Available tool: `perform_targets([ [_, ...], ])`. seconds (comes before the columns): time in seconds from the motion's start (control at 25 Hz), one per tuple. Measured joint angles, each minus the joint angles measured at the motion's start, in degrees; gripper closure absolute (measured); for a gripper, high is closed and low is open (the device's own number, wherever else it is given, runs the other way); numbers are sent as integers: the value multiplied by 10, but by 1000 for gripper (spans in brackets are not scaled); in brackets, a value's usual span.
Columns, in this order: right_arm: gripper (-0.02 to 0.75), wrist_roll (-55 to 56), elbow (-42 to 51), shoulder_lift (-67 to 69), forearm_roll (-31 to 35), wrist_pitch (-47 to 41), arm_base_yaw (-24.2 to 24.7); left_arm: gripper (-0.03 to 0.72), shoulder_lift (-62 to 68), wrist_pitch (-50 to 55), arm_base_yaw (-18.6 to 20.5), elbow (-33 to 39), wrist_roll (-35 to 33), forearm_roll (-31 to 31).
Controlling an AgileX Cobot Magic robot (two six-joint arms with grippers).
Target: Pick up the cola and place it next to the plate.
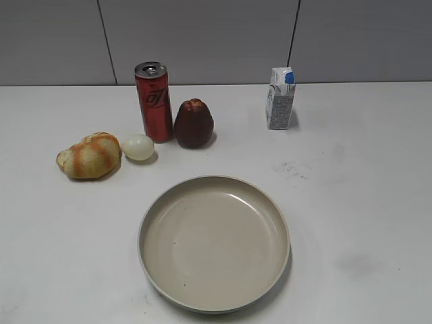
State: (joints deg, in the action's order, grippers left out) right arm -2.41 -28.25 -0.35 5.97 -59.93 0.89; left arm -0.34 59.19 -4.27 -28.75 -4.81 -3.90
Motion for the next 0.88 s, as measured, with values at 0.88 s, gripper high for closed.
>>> perform_targets([
  [0.88,204,0,0,0,0,0,0,90,163,-142,0,-33,0,-2],
])
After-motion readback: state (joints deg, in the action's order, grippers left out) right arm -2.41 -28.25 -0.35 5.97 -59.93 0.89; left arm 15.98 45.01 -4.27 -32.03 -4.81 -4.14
